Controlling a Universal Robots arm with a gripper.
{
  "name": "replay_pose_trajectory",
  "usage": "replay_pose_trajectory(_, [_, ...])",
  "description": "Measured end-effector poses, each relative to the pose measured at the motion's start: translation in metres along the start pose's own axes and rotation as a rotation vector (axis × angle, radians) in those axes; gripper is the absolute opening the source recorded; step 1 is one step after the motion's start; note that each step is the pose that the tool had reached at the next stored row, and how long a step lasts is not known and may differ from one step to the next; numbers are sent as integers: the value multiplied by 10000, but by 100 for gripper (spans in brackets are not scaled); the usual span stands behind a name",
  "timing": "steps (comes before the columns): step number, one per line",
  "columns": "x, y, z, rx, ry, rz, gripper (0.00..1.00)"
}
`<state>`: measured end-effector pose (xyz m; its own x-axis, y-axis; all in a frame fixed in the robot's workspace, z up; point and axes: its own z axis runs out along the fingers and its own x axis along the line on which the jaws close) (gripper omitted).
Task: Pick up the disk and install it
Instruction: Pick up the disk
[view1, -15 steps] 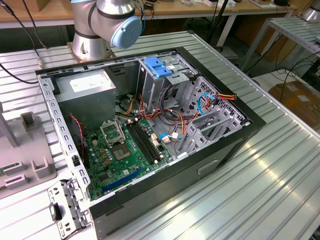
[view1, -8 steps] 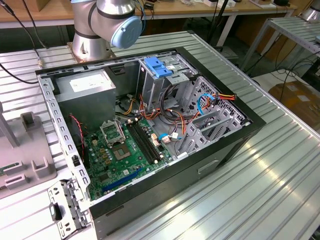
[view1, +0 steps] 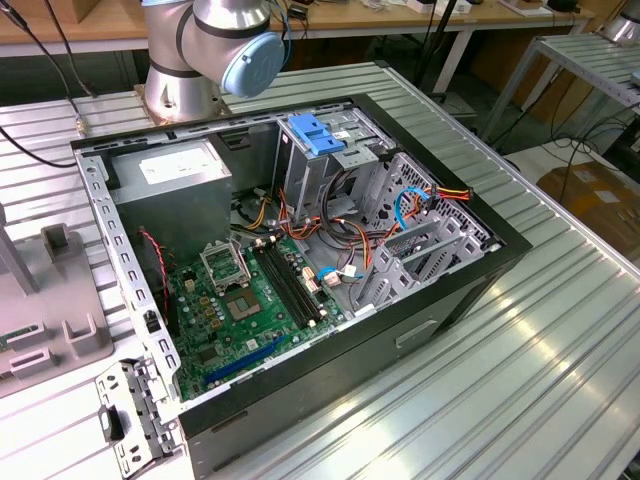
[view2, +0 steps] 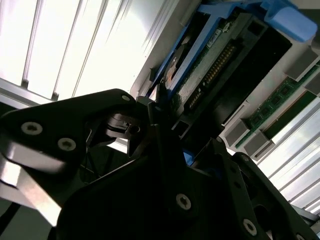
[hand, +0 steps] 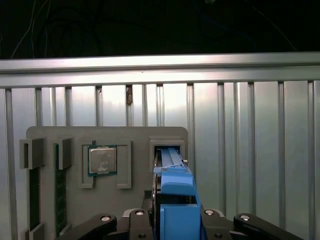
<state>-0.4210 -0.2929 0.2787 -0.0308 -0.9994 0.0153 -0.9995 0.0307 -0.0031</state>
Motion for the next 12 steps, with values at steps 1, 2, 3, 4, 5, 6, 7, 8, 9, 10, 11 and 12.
replay_pose_trajectory(1, [0,0,-3,0,-1,0,36])
replay_pose_trajectory(2, [1,0,-8,-4,-1,-1,36])
replay_pose_trajectory(3, [0,0,-18,-3,-5,0,36])
replay_pose_trajectory(4, [0,0,-24,-2,-7,0,36])
replay_pose_trajectory(5, [1,0,-31,-3,-8,0,36])
replay_pose_trajectory(6, [1,0,-36,-3,-10,0,36])
replay_pose_trajectory(7, [1,0,-39,-3,-11,-1,36])
replay_pose_trajectory(8, [1,0,-43,-3,-13,0,36])
replay_pose_trajectory(9, [1,0,-46,-4,-15,0,36])
replay_pose_trajectory(10, [1,0,-51,-5,-17,0,36])
replay_pose_trajectory(11, [1,0,-53,-3,-21,0,36])
replay_pose_trajectory(12, [1,0,-56,-3,-25,0,36])
